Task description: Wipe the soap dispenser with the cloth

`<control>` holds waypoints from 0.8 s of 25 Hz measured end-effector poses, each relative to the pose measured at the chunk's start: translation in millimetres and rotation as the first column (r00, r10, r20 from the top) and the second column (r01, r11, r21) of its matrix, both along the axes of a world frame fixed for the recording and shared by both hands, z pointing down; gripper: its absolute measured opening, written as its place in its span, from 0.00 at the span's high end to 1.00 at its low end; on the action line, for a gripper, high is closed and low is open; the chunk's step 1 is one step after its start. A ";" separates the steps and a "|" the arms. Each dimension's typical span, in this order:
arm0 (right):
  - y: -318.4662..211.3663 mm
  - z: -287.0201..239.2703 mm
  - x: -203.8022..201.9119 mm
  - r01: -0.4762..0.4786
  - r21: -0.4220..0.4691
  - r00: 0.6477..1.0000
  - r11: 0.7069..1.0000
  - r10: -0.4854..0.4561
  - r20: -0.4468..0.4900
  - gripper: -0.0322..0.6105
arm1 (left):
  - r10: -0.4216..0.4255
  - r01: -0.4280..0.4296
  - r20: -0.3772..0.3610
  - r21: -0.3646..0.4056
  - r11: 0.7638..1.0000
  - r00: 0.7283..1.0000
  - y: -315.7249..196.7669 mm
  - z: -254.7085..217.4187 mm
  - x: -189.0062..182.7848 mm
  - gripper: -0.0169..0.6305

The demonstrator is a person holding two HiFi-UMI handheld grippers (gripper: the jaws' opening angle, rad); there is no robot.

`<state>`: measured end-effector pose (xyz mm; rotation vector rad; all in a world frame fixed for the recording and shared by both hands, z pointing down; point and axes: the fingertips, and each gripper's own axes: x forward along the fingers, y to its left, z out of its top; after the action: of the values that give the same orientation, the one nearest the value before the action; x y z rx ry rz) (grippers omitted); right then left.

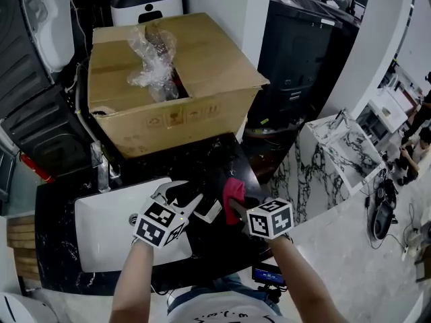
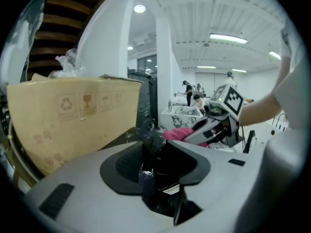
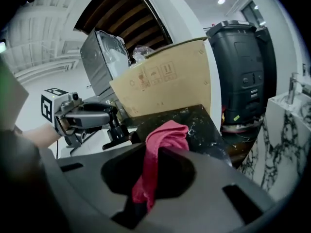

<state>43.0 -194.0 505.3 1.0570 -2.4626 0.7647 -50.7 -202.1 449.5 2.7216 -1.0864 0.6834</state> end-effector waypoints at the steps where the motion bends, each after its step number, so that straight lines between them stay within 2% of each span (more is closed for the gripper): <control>1: 0.5 -4.4 -0.7 0.012 0.011 1.000 1.000 -0.012 0.023 0.87 | 0.048 -0.048 0.035 0.022 0.999 0.998 2.8 -0.6 5.3 0.72; 3: 5.3 -14.1 -6.2 0.059 0.023 0.993 0.998 -0.061 0.096 0.87 | 0.170 -0.177 0.097 0.064 0.982 0.981 11.4 -1.3 16.4 0.72; 4: 9.5 -18.5 -10.5 0.093 0.026 0.986 0.995 -0.095 0.136 0.87 | 0.243 -0.254 0.124 0.084 0.964 0.962 17.8 -1.9 22.4 0.72; 6: 20.5 -22.2 -19.6 0.173 0.020 0.968 0.985 -0.174 0.181 0.87 | 0.381 -0.402 0.174 0.111 0.909 0.908 33.2 -1.8 32.4 0.72; 8: 32.3 -19.0 -26.4 0.251 -0.001 0.952 0.968 -0.247 0.179 0.87 | 0.468 -0.495 0.203 0.109 0.862 0.860 46.9 -0.1 37.7 0.71; 9: 36.9 -17.2 -28.1 0.277 -0.012 0.947 0.961 -0.271 0.173 0.87 | 0.488 -0.513 0.203 0.100 0.852 0.849 51.6 0.3 39.1 0.71; 10: 40.0 -16.2 -28.9 0.292 -0.018 0.944 0.956 -0.285 0.165 0.87 | 0.491 -0.514 0.197 0.089 0.853 0.849 54.2 0.3 39.7 0.71; 11: 41.8 -15.8 -29.5 0.298 -0.020 0.944 0.954 -0.292 0.154 0.87 | 0.478 -0.497 0.186 0.077 0.864 0.859 54.8 0.3 39.8 0.71; 14: 42.5 -14.9 -32.4 0.298 -0.012 0.951 0.954 -0.296 0.082 0.87 | 0.372 -0.380 0.152 0.028 0.925 0.916 51.5 1.4 37.9 0.71; 16: 42.5 -14.2 -33.1 0.290 -0.006 0.956 0.957 -0.290 0.036 0.87 | 0.264 -0.266 0.131 -0.003 0.964 0.956 49.2 2.4 36.8 0.71; 18: 42.5 -14.0 -33.0 0.271 -0.003 0.963 0.963 -0.270 0.015 0.87 | 0.124 -0.121 0.115 -0.035 0.992 0.986 47.1 3.4 35.4 0.71; 20: 42.4 -13.7 -32.8 0.240 -0.002 0.971 0.971 -0.240 0.013 0.87 | -0.047 0.055 0.102 -0.071 0.996 0.994 45.1 4.6 32.9 0.71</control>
<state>10.1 -151.6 491.6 0.7355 -2.5376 0.6995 -17.8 -156.9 454.1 2.6134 -1.1241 0.8430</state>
